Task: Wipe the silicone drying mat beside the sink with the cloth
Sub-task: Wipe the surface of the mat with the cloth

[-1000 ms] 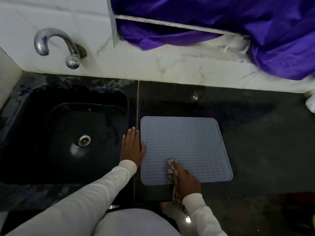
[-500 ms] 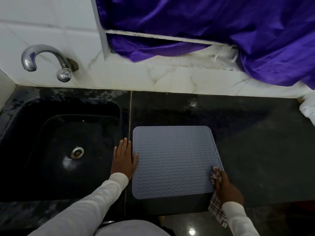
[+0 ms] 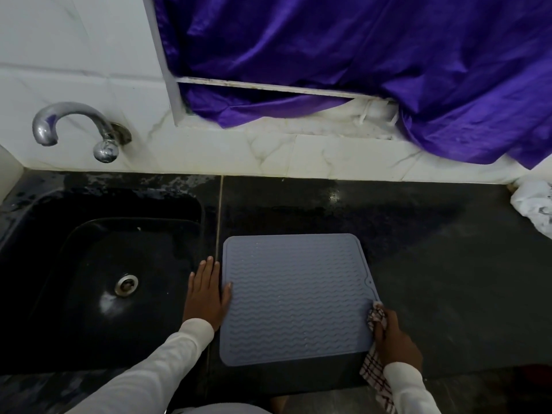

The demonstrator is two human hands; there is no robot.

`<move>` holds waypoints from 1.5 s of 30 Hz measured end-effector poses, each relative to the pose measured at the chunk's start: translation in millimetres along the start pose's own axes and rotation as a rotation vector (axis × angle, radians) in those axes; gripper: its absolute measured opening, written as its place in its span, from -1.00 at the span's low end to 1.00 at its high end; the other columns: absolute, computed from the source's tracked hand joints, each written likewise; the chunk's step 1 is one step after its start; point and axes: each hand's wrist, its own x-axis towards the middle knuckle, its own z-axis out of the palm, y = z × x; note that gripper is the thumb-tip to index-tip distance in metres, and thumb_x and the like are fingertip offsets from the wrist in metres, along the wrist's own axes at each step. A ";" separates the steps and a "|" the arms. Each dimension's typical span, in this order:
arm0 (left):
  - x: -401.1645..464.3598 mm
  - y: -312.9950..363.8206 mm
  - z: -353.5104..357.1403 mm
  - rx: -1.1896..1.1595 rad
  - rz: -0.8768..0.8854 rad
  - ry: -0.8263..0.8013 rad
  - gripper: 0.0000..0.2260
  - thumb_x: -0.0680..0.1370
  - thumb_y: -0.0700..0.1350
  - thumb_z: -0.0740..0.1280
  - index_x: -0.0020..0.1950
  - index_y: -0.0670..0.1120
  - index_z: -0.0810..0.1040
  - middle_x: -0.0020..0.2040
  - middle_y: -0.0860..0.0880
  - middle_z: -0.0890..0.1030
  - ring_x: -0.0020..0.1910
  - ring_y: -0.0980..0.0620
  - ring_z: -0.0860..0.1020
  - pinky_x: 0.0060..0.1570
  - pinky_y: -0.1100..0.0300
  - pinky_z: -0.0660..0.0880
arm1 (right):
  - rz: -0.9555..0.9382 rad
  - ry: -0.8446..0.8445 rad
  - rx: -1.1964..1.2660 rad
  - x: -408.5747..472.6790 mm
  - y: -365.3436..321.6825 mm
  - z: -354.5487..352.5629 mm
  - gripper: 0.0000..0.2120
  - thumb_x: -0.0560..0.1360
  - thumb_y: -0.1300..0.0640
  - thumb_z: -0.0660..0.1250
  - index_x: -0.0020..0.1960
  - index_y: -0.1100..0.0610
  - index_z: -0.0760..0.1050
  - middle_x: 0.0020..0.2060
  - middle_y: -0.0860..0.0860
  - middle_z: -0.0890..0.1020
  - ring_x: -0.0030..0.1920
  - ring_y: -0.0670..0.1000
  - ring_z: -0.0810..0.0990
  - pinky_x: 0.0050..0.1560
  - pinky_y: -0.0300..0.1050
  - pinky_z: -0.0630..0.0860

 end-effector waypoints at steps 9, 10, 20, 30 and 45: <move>-0.9 1.2 -2.2 -0.006 -0.009 -0.019 -0.32 0.54 0.30 -0.21 0.56 -0.06 -0.04 0.57 -0.02 -0.08 0.52 0.07 -0.21 0.48 0.04 -0.25 | -0.279 0.035 0.282 -45.5 -38.4 -0.8 -0.63 0.53 -0.19 0.22 0.33 -0.28 0.33 0.25 -0.17 0.55 0.21 0.02 0.57 0.21 -0.18 0.43; -0.8 1.4 -1.9 -0.004 -0.007 -0.017 -0.32 0.55 0.30 -0.20 0.56 -0.06 -0.03 0.57 -0.02 -0.07 0.52 0.07 -0.21 0.48 0.04 -0.24 | -0.351 0.037 0.321 -55.6 -48.8 4.3 -0.61 0.50 -0.26 0.20 0.31 -0.27 0.34 0.23 -0.26 0.53 0.22 -0.08 0.55 0.21 -0.28 0.38; -0.3 -1.9 -1.7 -0.011 0.021 0.004 -0.38 0.59 0.22 -0.08 0.55 -0.10 0.05 0.57 -0.07 0.02 0.53 0.04 -0.11 0.50 -0.01 -0.15 | -0.883 -0.120 0.037 -140.9 -168.6 98.9 -0.52 0.50 -0.11 0.18 0.42 -0.18 0.35 0.23 -0.18 0.58 -0.03 -0.16 0.62 -0.12 -0.34 0.50; 2.4 -4.0 2.8 0.009 0.028 0.020 -0.41 0.61 0.17 -0.04 0.54 -0.14 0.10 0.56 -0.11 0.07 0.54 -0.03 -0.03 0.50 -0.06 -0.08 | -0.827 -0.062 -0.159 -136.9 -169.0 109.4 -0.53 0.41 -0.16 0.15 0.27 -0.12 0.52 -0.37 -0.09 0.64 -0.55 -0.10 0.53 -0.63 -0.31 0.31; 0.0 0.3 1.2 0.035 0.010 0.006 -0.40 0.61 0.21 -0.04 0.55 -0.11 0.06 0.57 -0.08 0.01 0.54 0.00 -0.09 0.50 -0.03 -0.14 | -0.382 -0.033 -0.077 -48.8 -70.2 40.9 -0.57 0.58 -0.26 0.00 0.41 -0.20 0.21 0.14 0.04 0.61 0.06 0.12 0.62 0.04 -0.01 0.51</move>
